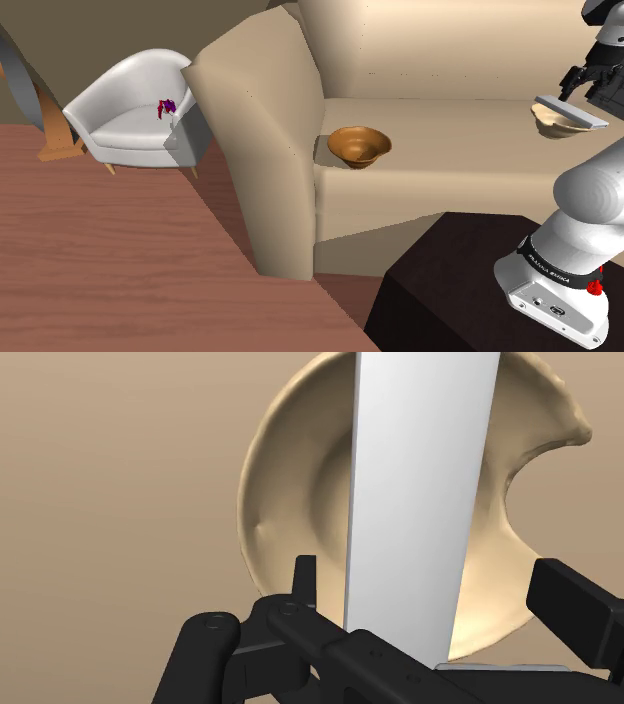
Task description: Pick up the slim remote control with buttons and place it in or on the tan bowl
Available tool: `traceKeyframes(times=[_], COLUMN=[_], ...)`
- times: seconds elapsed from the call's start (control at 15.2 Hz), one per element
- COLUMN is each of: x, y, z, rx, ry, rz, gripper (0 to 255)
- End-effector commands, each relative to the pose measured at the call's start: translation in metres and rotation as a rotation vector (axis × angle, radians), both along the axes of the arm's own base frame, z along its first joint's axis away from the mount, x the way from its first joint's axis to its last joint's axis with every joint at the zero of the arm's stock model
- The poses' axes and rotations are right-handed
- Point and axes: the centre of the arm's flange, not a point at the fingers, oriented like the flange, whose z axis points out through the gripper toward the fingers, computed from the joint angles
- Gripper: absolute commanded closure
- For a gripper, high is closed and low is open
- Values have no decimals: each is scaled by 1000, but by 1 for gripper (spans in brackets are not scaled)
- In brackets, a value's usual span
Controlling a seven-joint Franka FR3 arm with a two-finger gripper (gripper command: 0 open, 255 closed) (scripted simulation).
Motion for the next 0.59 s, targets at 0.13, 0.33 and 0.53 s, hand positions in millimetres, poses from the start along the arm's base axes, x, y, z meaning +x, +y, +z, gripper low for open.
traceKeyframes(times=[0.13,0.33,0.53], x=[0,0,0], y=[1,3,3], z=[13,50,50], rx=[0,0,0], ry=[0,0,0], rz=[0,0,0], gripper=[0,0,0])
